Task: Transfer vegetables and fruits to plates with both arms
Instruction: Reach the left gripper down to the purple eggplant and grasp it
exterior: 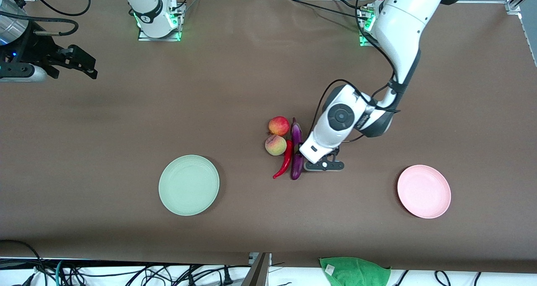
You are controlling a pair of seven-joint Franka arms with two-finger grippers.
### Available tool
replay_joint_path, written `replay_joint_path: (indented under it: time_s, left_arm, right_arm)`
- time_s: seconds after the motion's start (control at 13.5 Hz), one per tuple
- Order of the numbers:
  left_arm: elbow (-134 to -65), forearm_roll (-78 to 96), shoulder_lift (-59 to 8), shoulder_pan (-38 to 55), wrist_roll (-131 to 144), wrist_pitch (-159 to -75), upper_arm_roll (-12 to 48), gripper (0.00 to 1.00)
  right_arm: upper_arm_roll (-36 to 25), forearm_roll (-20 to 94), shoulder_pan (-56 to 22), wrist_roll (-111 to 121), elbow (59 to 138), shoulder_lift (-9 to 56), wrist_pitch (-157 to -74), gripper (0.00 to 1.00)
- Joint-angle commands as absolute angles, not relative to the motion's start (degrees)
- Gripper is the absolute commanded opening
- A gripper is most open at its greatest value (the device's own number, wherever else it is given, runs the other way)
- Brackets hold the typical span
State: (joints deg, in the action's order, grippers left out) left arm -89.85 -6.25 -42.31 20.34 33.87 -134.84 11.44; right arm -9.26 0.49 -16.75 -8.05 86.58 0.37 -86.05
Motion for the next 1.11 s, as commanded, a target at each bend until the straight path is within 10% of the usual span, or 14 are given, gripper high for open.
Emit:
replay_joint_path:
  time_s: [0.0, 0.59, 1.04]
  left_arm:
    - [-88.59, -8.00, -43.50, 21.18, 35.68, -135.26, 12.13, 1.00]
    - [-89.64, -8.35, -44.74, 21.71, 35.60, -137.64, 12.13, 0.89]
    - [-90.97, -10.37, -44.56, 21.27, 37.69, -137.72, 12.13, 0.47]
  right_arm:
    - [-9.41, 1.06, -16.87, -8.08, 85.61, 0.62, -85.78, 1.00]
    - [-9.32, 1.41, -17.14, -7.82, 85.61, 0.62, -85.96, 1.00]
    - [-9.58, 1.23, -17.84, -7.65, 85.61, 0.62, -85.70, 1.00]
